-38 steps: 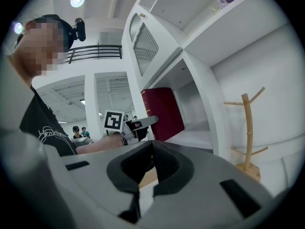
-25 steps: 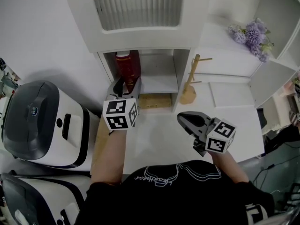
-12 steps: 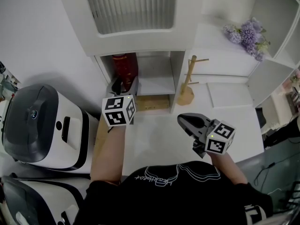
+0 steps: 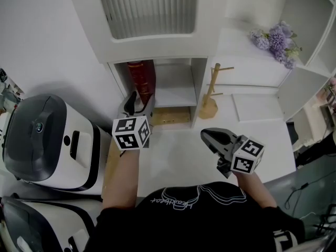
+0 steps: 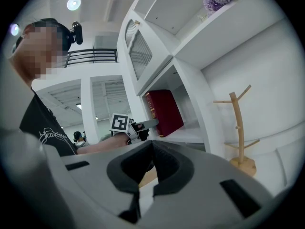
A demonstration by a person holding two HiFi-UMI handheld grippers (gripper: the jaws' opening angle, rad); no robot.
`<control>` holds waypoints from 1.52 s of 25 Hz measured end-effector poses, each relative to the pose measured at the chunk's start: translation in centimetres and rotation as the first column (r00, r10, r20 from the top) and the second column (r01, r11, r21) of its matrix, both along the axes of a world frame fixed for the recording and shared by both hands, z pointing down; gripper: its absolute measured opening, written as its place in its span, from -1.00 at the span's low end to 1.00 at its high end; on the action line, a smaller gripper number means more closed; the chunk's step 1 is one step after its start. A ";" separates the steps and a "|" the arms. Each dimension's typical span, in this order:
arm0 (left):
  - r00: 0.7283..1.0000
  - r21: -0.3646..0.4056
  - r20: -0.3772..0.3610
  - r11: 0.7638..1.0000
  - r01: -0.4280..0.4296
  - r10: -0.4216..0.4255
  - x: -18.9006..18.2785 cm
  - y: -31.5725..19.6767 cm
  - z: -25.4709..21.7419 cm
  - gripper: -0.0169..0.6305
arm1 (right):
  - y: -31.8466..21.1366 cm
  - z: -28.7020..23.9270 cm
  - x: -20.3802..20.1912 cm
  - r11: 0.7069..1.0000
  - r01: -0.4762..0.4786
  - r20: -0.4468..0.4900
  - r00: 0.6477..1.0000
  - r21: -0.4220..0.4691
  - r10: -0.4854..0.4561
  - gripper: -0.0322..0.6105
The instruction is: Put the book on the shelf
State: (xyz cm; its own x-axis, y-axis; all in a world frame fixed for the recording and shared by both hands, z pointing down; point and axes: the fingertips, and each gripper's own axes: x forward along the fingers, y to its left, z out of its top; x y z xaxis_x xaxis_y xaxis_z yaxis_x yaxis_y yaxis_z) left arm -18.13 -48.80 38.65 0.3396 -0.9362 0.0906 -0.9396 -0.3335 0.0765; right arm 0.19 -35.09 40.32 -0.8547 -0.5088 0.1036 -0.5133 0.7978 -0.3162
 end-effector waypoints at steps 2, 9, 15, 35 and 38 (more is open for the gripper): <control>1.000 0.004 -0.021 1.000 -0.003 0.003 -0.4 1.2 -0.2 -0.17 | 0.1 0.1 -0.2 1.000 0.004 -0.004 1.000 -0.003 -0.004 -0.88; 0.976 -0.022 -0.150 0.987 -0.162 0.157 0.9 6.9 -1.2 -0.18 | 0.3 0.5 -0.9 0.999 0.028 -0.013 1.000 -0.022 -0.029 -0.88; 0.924 0.004 -0.165 0.937 -0.350 0.346 4.8 12.6 -1.7 -0.57 | 0.7 -0.5 -1.7 0.999 0.038 0.016 0.999 0.007 -0.038 -0.88; 0.809 0.003 -0.248 0.836 -0.549 0.533 9.0 17.4 -1.0 -0.94 | 1.9 -1.4 -2.7 0.999 0.041 0.030 0.999 0.036 -0.042 -0.88; 0.819 -0.001 -0.244 0.844 -0.536 0.519 8.6 17.0 -0.8 -0.94 | 1.8 -1.1 -2.9 0.998 0.056 0.022 0.998 0.025 -0.057 -0.88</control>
